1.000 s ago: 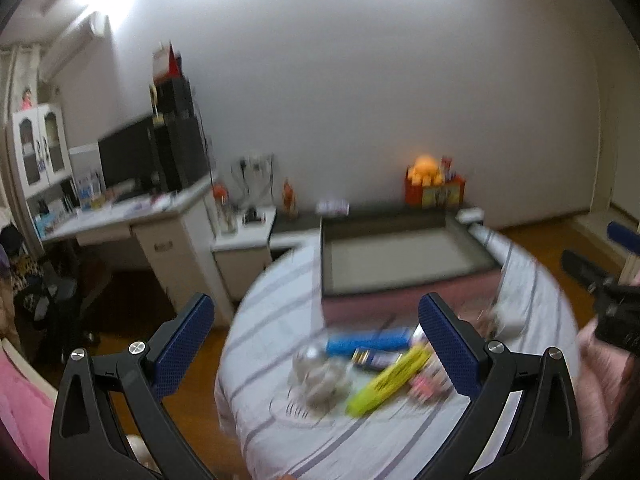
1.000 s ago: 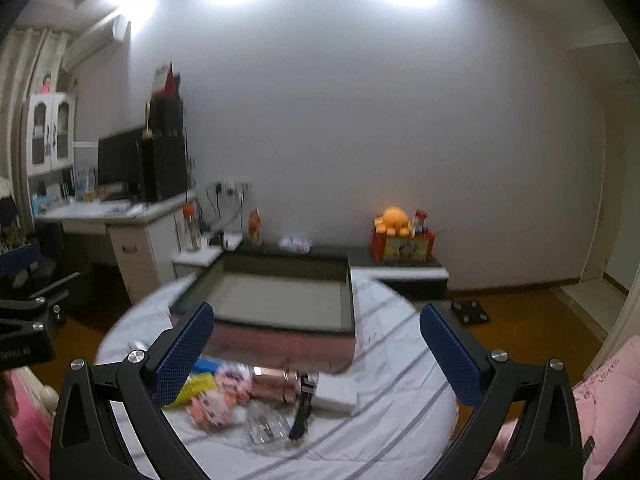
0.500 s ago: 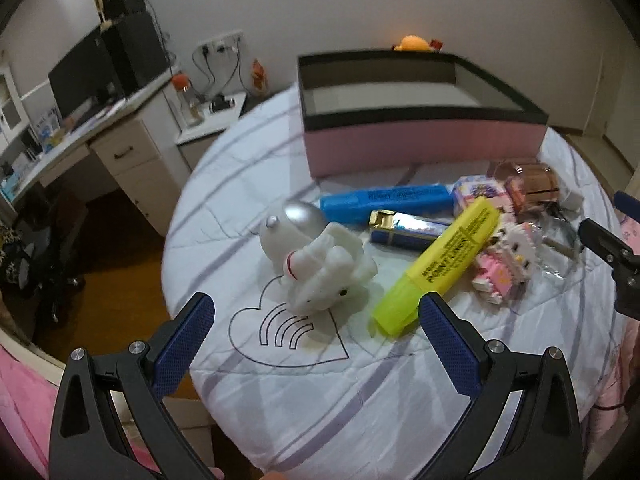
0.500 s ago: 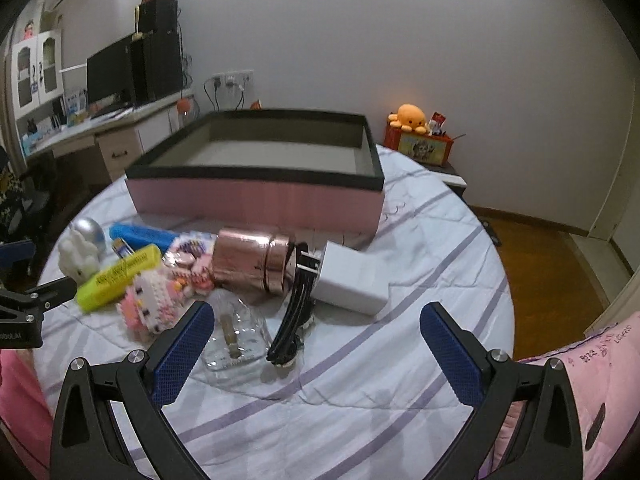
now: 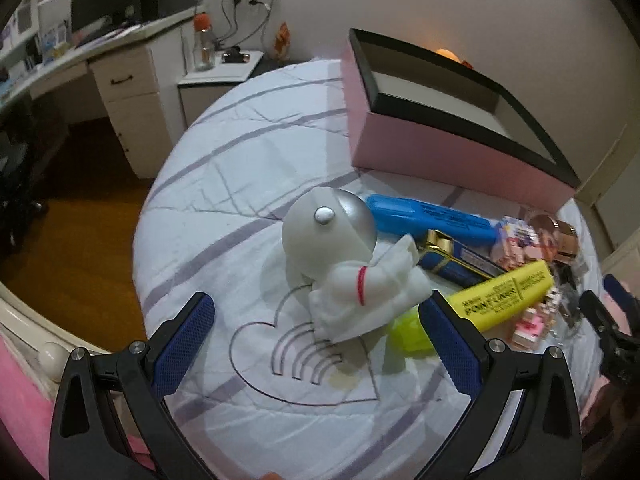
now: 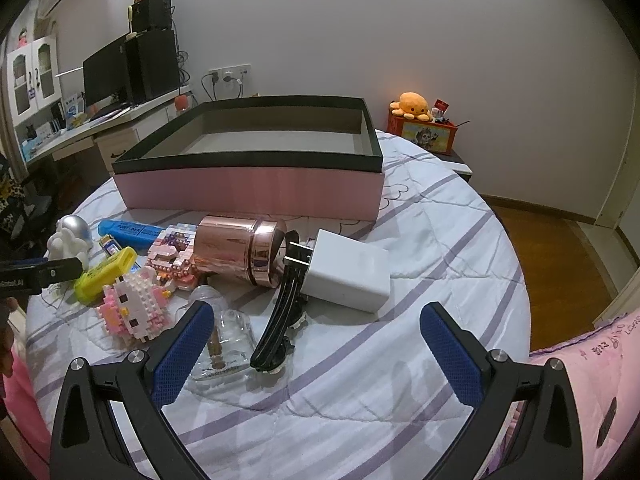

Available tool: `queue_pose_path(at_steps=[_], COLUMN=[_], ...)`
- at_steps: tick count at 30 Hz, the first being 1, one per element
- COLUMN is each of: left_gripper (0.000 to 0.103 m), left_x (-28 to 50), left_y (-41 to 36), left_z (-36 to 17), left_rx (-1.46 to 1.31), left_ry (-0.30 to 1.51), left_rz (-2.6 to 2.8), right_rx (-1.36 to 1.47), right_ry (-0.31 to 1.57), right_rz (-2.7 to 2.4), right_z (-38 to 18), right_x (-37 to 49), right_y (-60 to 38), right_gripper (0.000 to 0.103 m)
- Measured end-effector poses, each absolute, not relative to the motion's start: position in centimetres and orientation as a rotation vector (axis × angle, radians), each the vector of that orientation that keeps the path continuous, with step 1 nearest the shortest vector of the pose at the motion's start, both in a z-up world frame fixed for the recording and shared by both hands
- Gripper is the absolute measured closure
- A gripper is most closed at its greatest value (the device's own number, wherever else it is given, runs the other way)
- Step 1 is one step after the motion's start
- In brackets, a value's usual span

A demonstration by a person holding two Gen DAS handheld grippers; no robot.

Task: Organize rigid objects
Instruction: 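Grasp the white astronaut figure with the left tool while the right tool grasps the white charger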

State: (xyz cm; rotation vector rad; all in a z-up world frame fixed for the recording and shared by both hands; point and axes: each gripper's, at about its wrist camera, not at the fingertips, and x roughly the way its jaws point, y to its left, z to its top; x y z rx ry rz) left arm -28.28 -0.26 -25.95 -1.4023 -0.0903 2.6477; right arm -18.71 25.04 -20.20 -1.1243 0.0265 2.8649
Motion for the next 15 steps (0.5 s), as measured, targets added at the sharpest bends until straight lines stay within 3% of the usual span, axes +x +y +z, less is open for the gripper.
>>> queue_pose_path(at_steps=[4,15], left_gripper=[0.0,0.0], left_x=[-28.2,-27.9], left_y=[1.6,1.1], left_z=[-27.1,-27.3], left_rx=[-1.383,-1.333], left_ry=[0.152,0.073], left_rz=[2.706,2.721], right_rx=[-1.126,-1.129], right_ry=[0.043,0.098], right_rz=[2.872,2.893], right_z=[-20.3,-20.7], right_x=[-18.7,-18.5], right_y=[25.1,25.9], right_gripper=[0.0,0.0])
